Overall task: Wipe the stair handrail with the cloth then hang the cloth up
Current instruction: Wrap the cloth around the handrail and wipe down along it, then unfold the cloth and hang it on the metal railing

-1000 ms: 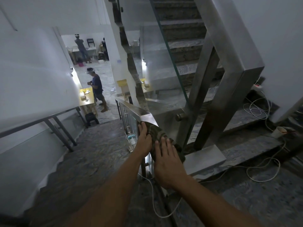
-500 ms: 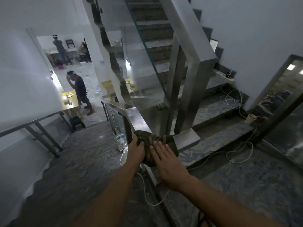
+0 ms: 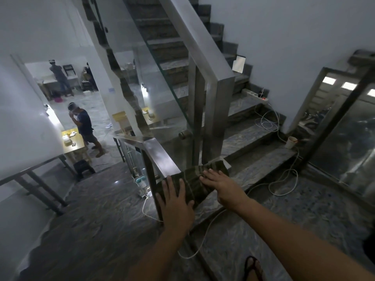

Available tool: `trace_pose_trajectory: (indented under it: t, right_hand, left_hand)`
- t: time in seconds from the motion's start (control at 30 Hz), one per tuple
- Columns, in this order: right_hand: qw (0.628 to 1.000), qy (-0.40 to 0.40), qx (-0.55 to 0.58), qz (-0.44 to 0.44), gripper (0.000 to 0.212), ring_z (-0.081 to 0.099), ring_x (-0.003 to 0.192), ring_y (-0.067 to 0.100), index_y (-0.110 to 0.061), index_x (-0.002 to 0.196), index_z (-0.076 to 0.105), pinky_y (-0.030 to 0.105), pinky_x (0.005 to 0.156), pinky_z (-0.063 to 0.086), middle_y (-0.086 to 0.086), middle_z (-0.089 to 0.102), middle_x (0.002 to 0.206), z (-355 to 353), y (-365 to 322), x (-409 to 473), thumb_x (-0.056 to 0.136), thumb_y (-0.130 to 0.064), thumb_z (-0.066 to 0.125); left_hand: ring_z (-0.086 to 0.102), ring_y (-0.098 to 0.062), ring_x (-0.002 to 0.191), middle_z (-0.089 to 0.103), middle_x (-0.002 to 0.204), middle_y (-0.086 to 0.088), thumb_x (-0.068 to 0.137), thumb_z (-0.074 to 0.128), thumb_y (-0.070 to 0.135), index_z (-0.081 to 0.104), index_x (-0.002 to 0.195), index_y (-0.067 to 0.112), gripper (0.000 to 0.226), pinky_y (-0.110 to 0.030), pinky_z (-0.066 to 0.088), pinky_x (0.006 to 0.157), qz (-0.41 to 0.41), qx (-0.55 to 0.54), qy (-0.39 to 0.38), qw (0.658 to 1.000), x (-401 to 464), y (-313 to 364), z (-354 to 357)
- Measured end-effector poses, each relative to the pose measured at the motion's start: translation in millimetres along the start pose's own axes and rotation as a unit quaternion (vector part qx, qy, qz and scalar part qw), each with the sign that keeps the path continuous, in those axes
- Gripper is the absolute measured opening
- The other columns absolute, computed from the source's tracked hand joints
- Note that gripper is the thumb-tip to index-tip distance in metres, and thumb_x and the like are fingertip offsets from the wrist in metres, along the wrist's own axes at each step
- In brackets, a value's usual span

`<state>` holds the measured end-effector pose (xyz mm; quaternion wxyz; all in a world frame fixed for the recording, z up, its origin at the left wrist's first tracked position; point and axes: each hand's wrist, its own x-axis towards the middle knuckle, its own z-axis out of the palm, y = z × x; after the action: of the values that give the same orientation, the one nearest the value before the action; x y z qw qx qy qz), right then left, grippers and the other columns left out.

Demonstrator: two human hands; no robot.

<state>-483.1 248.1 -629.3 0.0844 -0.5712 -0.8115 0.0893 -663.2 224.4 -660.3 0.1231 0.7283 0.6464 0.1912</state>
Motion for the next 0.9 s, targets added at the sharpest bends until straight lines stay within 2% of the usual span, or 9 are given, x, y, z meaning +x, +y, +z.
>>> trace_pose_trajectory:
  t: [0.1,0.27,0.33,0.4,0.5,0.57,0.67,0.77,0.9]
  right_hand:
    - [0.999,-0.008,0.038,0.021,0.075,0.014,0.148,0.020,-0.019,0.146,0.035,0.035,0.119,0.008,0.005,0.024,0.158,-7.9,13.0,0.2,0.079,0.014,0.046]
    - [0.997,-0.014,0.044,0.068,0.067,0.018,0.146,0.018,-0.019,0.142,0.043,0.029,0.118,0.014,0.003,0.026,0.157,-25.7,26.1,-12.0,0.083,0.013,0.046]
    - [0.995,-0.042,0.032,0.088,0.055,0.032,0.141,0.021,-0.021,0.136,0.051,0.031,0.113,0.025,0.005,0.037,0.152,-30.1,34.4,-20.0,0.089,0.005,0.046]
    - [0.989,-0.072,0.044,0.120,0.046,0.049,0.128,0.023,-0.028,0.130,0.057,0.033,0.105,0.037,0.004,0.053,0.140,-34.7,43.9,-32.9,0.092,-0.005,0.048]
    - [0.980,-0.094,0.068,0.161,0.045,0.051,0.124,0.026,-0.023,0.126,0.061,0.037,0.105,0.040,0.007,0.055,0.136,-44.3,56.6,-59.5,0.085,-0.004,0.057]
    - [0.975,-0.078,0.085,0.193,0.041,0.054,0.115,0.023,-0.021,0.117,0.065,0.035,0.096,0.046,0.006,0.057,0.127,-51.1,67.4,-76.5,0.081,-0.002,0.061]
    - [0.963,-0.054,0.105,0.243,0.043,0.053,0.105,0.020,-0.031,0.111,0.063,0.031,0.084,0.047,0.000,0.053,0.114,-64.7,89.8,-95.4,0.081,-0.001,0.058]
    - [0.942,-0.031,0.185,0.279,0.040,0.057,0.099,0.016,-0.040,0.099,0.057,0.031,0.077,0.050,-0.003,0.056,0.109,-91.1,114.0,-111.7,0.081,-0.004,0.059]
    - [0.942,-0.004,0.193,0.275,0.032,0.059,0.092,0.013,-0.038,0.085,0.058,0.022,0.070,0.043,-0.003,0.061,0.098,-130.8,137.9,-121.7,0.081,-0.008,0.067]
  left_hand:
    - [0.022,-0.038,0.143,0.031,0.152,-0.020,0.075,0.071,0.022,0.039,0.143,0.016,0.075,-0.059,0.014,0.114,0.077,0.065,0.021,0.995,7.8,1.1,4.4]
    - [0.013,-0.028,0.148,0.020,0.159,-0.011,0.094,0.043,0.019,0.024,0.149,0.025,0.058,-0.047,0.008,0.120,0.141,0.118,-0.034,0.982,24.6,11.4,-2.4]
    - [0.012,-0.027,0.148,0.018,0.159,-0.010,0.097,0.041,0.024,0.024,0.148,0.026,0.054,-0.046,0.009,0.120,0.171,0.141,-0.065,0.973,25.9,22.8,-4.0]
    - [0.013,-0.027,0.148,0.018,0.159,-0.009,0.097,0.043,0.027,0.032,0.145,0.024,0.050,-0.047,0.009,0.121,0.217,0.146,-0.098,0.960,25.1,36.1,-4.7]
    - [0.024,-0.025,0.145,0.036,0.152,-0.007,0.096,0.047,0.027,0.048,0.135,0.021,0.040,-0.045,0.013,0.120,0.267,0.120,-0.133,0.947,24.4,59.9,-5.7]
    - [0.040,-0.023,0.135,0.052,0.140,-0.006,0.095,0.050,0.025,0.055,0.127,0.020,0.033,-0.042,0.024,0.117,0.243,0.066,-0.178,0.951,24.5,75.6,-3.4]
    - [0.058,-0.018,0.109,0.064,0.117,-0.004,0.091,0.056,0.019,0.064,0.112,0.021,0.022,-0.035,0.045,0.099,0.178,-0.048,-0.237,0.954,26.9,96.5,-1.3]
    - [0.056,-0.015,0.101,0.060,0.111,-0.002,0.089,0.057,0.013,0.067,0.104,0.019,0.019,-0.031,0.047,0.093,0.171,-0.100,-0.252,0.947,37.9,111.6,-0.7]
    - [0.059,-0.013,0.098,0.064,0.107,-0.003,0.091,0.054,0.011,0.064,0.106,0.021,0.021,-0.029,0.049,0.085,0.150,-0.200,-0.303,0.920,62.0,134.1,-5.6]
